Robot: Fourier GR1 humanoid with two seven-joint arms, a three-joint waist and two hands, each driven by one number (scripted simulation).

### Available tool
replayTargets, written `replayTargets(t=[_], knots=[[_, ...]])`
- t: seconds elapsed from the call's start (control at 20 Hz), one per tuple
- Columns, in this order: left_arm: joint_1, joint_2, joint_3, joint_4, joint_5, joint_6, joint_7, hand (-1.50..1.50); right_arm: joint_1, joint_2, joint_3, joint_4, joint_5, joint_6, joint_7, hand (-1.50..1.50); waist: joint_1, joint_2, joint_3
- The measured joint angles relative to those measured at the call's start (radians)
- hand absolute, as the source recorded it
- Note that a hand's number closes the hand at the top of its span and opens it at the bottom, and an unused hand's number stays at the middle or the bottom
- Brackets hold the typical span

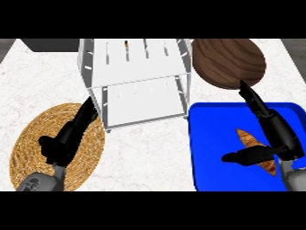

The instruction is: Pick the croissant from the tray and place it in the tiered basket

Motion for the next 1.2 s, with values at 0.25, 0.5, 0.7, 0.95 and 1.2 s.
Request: replayTargets(t=[0.25,0.5,0.7,0.95,1.2], knots=[[-0.01,0.004,0.012,0.007,0.004,-0.005,0.006,0.0,-0.034,-0.239,0.027,-0.082,0.172,0.068,0.17,-1.5,-0.007,-0.005,-0.005],[-0.02,0.0,0.011,0.008,-0.002,-0.001,0.014,0.0,-0.057,-0.456,0.087,-0.2,0.29,0.23,0.352,-1.5,-0.01,-0.007,-0.006],[-0.017,-0.004,0.015,0.014,-0.006,-0.009,0.003,0.0,-0.053,-0.531,0.129,-0.349,0.299,0.357,0.53,-1.5,-0.007,-0.004,-0.003],[-0.02,-0.015,0.025,0.002,-0.015,-0.018,0.021,0.0,-0.019,-0.518,0.141,-0.529,0.287,0.452,0.752,-1.5,0.001,0.0,-0.001],[-0.038,-0.032,0.049,0.038,-0.038,-0.039,-0.002,0.0,0.035,-0.454,0.123,-0.598,0.351,0.469,0.845,-1.5,0.005,0.003,0.001]])
